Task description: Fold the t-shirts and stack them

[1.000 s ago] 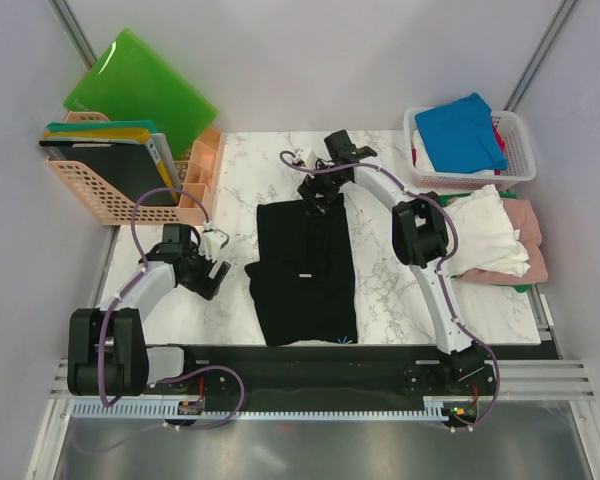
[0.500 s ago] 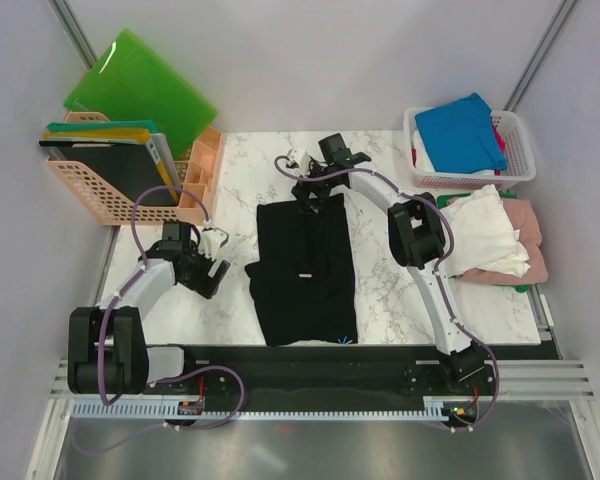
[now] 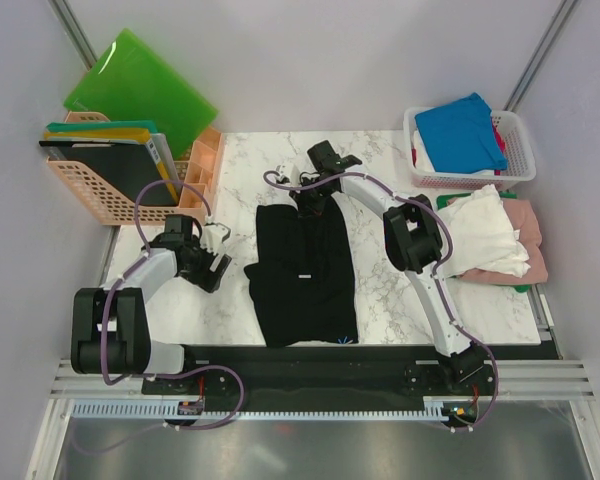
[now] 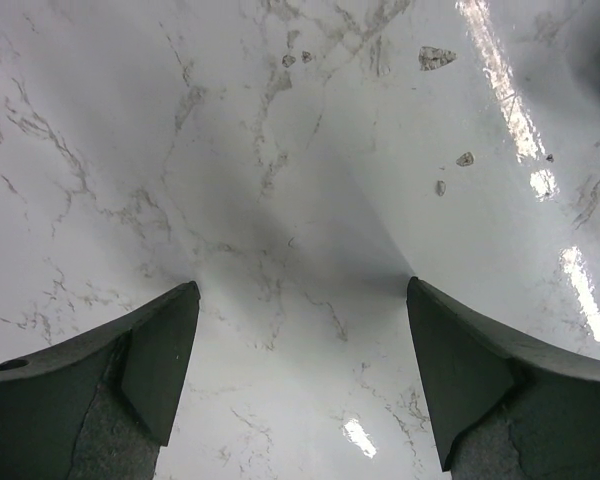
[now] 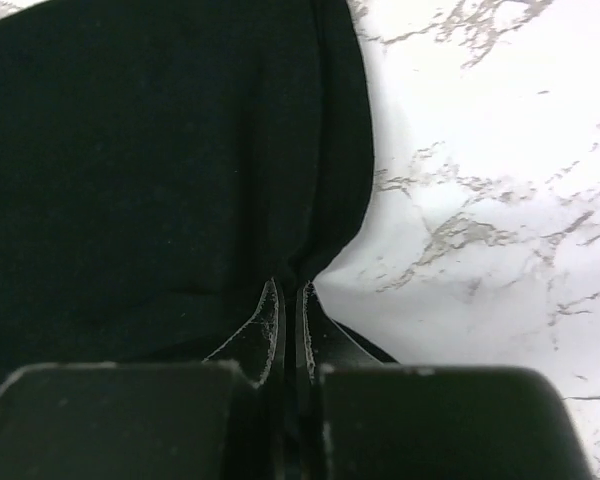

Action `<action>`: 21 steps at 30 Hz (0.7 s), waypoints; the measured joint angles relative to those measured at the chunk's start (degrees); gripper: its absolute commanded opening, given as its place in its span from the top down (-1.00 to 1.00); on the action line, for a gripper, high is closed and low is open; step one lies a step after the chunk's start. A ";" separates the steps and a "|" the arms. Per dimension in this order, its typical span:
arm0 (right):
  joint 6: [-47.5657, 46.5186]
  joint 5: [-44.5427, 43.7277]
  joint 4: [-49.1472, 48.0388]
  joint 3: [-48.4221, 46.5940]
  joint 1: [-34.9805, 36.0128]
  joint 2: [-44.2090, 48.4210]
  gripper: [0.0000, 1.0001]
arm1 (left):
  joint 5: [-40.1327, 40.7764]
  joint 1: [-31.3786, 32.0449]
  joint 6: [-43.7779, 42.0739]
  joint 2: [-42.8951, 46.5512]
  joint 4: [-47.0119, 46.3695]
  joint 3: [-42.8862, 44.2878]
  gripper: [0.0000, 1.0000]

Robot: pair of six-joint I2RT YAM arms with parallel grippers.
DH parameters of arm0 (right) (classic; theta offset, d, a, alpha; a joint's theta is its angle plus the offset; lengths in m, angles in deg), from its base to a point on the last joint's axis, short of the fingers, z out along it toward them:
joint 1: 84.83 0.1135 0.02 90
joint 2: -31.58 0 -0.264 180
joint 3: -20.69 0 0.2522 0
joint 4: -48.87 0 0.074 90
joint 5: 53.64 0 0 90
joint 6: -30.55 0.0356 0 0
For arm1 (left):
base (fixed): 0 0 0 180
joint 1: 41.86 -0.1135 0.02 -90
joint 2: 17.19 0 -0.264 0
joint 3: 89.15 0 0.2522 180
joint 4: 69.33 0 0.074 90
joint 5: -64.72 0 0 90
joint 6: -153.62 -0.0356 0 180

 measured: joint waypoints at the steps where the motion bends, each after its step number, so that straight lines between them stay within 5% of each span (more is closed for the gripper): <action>1: -0.07 -0.09 0.28 0.13 0.22 0.15 1.00 | -0.13 0.00 0.00 -0.13 -0.07 0.07 -0.82; 21: 2.36 -5.66 -2.21 13.84 1.36 12.28 1.00 | -1.03 0.00 -0.02 0.13 -1.95 -0.50 -0.81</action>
